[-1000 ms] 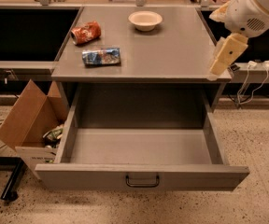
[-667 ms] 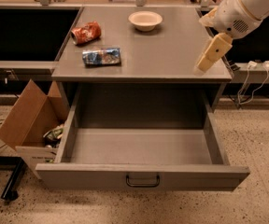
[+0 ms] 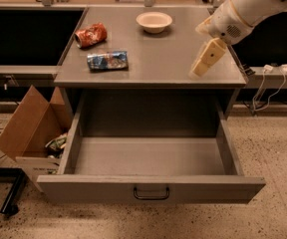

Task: Place redbull can into top drawer

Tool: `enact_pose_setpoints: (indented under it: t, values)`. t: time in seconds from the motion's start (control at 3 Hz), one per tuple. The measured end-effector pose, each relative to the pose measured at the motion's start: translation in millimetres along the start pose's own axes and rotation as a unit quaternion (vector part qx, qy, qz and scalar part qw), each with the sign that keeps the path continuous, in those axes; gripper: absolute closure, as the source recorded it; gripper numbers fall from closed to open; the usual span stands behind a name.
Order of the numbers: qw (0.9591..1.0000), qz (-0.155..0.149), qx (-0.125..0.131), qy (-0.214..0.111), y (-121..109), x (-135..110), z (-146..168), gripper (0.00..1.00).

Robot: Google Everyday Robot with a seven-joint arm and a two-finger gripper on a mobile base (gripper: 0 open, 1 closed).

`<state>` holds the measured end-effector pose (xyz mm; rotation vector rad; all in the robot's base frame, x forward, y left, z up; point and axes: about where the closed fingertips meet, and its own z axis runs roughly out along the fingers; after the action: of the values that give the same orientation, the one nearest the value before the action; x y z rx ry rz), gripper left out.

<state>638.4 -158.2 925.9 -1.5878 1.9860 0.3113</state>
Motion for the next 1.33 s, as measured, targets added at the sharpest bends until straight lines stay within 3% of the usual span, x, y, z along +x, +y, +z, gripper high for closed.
enact_pose_setpoints:
  t: [0.67,1.33]
  values:
    - [0.9996,-0.024,0.012,0.003,-24,-52,55,0.0]
    - [0.9996,-0.024,-0.003,-0.013,-31,-86,107,0.0]
